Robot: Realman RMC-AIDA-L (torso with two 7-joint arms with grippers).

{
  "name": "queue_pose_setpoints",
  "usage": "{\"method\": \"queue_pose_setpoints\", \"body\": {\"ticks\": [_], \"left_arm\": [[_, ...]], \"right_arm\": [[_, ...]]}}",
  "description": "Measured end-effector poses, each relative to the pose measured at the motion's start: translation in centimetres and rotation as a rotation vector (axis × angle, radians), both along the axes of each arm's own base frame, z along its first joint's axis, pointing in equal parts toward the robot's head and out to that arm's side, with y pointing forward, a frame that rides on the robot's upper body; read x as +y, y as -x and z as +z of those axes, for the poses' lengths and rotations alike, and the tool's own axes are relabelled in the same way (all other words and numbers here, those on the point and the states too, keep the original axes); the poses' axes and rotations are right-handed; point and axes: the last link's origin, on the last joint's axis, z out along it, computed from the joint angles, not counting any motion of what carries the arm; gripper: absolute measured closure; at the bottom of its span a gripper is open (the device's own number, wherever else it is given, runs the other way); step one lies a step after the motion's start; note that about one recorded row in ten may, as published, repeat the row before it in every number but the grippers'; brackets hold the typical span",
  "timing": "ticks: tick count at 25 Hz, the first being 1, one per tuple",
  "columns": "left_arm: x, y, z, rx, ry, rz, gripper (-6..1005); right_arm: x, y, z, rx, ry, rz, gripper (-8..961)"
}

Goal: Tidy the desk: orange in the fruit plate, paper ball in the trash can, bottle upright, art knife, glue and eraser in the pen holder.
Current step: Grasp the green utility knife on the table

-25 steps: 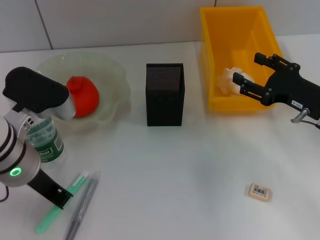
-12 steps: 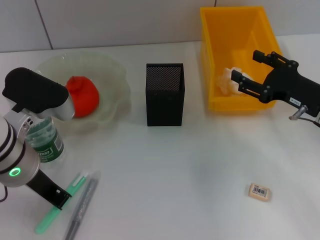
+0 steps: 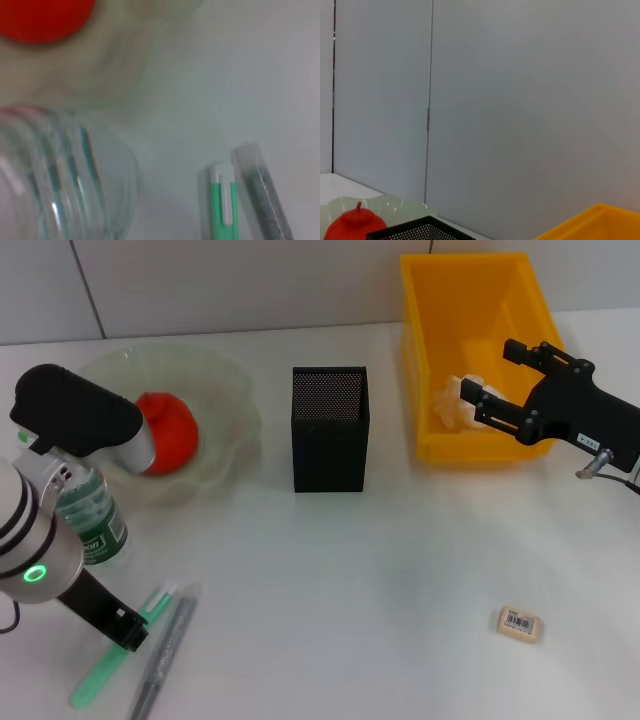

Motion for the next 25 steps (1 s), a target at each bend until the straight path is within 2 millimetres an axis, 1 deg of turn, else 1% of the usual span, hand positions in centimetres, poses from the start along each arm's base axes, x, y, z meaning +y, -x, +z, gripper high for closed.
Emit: {"method": "queue_pose_setpoints", "body": {"ticks": [7, 15, 25], "left_arm": [[0.3, -0.5, -0.1, 0.004, 0.007, -0.021, 684], [0.6, -0.9, -0.4, 0.010, 0.023, -0.038, 684], [1.1, -0.9, -0.9, 0.017, 0.037, -0.034, 686]], "right_arm": [[0.0, -0.2, 0.0, -0.011, -0.005, -0.009, 188], [0.1, -0.3, -0.1, -0.014, -0.007, -0.013, 188], [0.1, -0.3, 0.0, -0.017, -0.009, -0.017, 188]]}}
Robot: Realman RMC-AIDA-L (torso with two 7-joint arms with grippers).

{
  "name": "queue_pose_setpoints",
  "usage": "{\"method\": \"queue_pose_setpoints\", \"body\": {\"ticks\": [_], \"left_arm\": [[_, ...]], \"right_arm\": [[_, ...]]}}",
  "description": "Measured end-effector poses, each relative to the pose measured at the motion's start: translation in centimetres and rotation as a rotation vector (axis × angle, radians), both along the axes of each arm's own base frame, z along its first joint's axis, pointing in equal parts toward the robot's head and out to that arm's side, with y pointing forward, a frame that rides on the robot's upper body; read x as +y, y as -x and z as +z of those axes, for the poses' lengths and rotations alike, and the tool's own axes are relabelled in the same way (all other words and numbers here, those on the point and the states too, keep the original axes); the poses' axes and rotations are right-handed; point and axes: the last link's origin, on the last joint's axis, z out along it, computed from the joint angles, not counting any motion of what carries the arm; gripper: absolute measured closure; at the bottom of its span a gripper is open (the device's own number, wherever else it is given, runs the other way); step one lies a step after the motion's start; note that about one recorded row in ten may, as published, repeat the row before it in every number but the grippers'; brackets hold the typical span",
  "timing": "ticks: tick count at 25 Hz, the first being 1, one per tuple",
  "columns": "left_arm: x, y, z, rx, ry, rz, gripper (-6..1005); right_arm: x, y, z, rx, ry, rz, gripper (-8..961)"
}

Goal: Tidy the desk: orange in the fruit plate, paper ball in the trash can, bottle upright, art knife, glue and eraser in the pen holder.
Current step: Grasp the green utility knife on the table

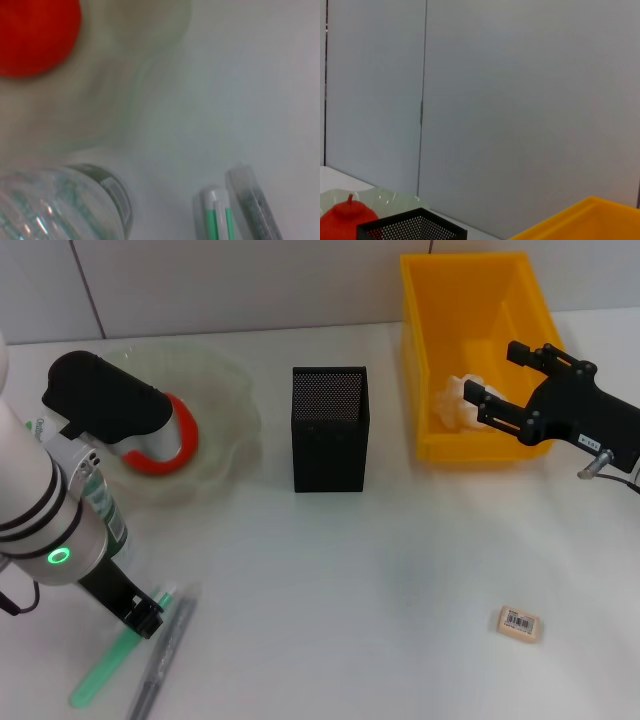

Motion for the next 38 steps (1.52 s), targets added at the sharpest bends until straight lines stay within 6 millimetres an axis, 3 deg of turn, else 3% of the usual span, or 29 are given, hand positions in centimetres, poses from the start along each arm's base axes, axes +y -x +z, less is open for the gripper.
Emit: {"method": "queue_pose_setpoints", "body": {"ticks": [38], "left_arm": [[0.78, 0.46, -0.60, 0.007, -0.006, -0.007, 705]], "right_arm": [[0.25, 0.24, 0.08, -0.002, 0.000, 0.009, 188]]}}
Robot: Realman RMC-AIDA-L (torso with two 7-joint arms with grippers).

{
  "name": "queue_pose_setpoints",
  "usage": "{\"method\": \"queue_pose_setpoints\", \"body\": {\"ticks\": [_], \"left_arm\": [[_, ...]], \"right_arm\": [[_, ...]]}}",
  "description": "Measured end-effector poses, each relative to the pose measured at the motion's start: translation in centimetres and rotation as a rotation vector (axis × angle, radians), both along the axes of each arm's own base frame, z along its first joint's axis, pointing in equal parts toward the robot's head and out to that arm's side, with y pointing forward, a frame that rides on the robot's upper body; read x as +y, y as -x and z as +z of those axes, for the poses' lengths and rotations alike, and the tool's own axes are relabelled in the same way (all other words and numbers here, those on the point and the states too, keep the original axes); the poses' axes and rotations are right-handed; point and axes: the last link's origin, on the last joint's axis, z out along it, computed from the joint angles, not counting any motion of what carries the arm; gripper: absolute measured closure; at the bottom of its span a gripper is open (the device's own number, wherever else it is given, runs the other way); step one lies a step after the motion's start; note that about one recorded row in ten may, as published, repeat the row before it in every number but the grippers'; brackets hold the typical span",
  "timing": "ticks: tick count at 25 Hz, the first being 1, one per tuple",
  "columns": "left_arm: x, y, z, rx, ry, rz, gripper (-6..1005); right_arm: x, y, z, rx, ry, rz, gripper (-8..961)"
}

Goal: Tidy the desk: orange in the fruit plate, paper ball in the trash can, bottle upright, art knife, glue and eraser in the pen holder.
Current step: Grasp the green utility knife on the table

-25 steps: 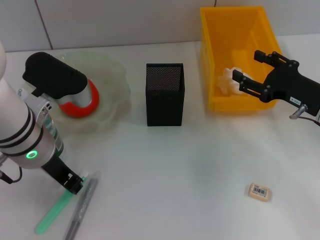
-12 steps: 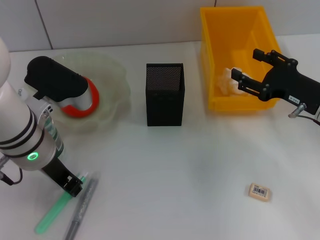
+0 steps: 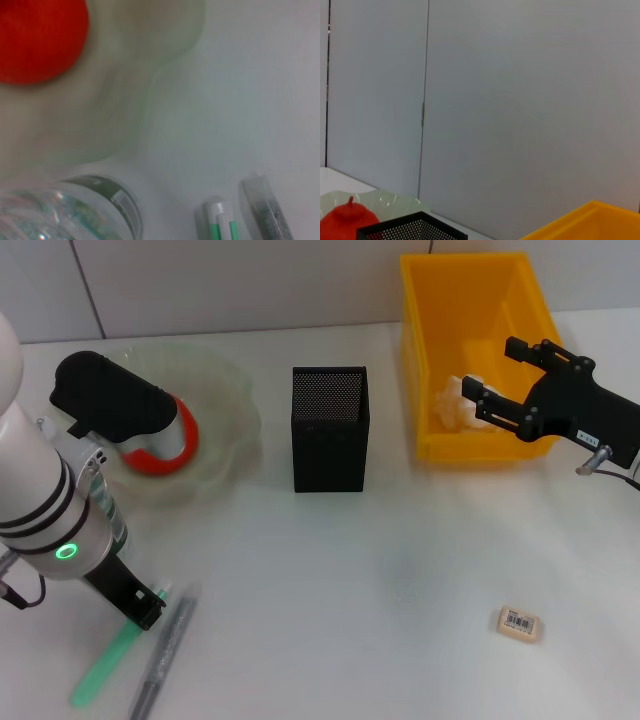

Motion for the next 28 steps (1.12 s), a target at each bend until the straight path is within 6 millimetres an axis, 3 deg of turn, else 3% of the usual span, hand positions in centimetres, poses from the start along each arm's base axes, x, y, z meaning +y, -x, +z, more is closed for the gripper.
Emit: {"method": "queue_pose_setpoints", "body": {"ticks": [14, 28], "left_arm": [[0.09, 0.07, -0.10, -0.003, -0.001, 0.008, 864], [0.12, -0.53, -0.13, -0.019, 0.000, -0.008, 911]], "right_arm": [[-0.10, -0.08, -0.01, -0.005, -0.007, 0.002, 188], [-0.19, -0.19, 0.03, -0.006, -0.009, -0.001, 188]]}}
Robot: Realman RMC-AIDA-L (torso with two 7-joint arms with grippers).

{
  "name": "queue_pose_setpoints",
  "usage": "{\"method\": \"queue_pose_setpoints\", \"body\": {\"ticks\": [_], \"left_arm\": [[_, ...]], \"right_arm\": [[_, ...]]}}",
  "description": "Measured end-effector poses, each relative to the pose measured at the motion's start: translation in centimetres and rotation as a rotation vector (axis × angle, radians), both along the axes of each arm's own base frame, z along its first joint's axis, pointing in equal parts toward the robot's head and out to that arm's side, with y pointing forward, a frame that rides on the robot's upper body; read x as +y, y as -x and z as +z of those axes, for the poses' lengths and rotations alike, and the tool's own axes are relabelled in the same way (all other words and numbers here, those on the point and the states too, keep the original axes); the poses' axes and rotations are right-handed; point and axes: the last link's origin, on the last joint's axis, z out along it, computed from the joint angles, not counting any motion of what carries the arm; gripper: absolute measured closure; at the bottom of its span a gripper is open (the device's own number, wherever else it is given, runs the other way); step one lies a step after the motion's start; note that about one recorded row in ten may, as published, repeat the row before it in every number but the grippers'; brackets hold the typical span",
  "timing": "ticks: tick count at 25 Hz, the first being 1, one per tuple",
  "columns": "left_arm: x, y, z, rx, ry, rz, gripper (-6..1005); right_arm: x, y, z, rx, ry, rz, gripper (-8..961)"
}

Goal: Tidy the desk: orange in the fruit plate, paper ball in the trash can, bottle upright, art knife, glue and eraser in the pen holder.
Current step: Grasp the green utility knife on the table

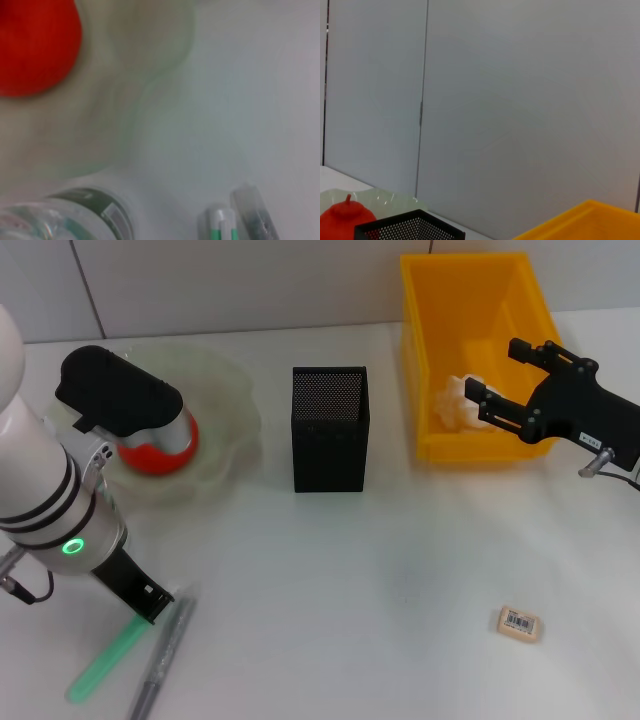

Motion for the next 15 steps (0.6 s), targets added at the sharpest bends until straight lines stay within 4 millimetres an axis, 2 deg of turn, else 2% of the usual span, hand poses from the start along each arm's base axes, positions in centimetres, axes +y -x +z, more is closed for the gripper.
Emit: {"method": "queue_pose_setpoints", "body": {"ticks": [10, 15], "left_arm": [[-0.01, -0.09, 0.01, -0.001, -0.001, -0.004, 916], [0.09, -0.12, 0.11, -0.002, -0.007, -0.005, 877]], "right_arm": [[0.00, 0.00, -0.01, 0.000, 0.000, 0.000, 188], [0.06, 0.07, -0.03, 0.001, 0.001, 0.002, 188]]}}
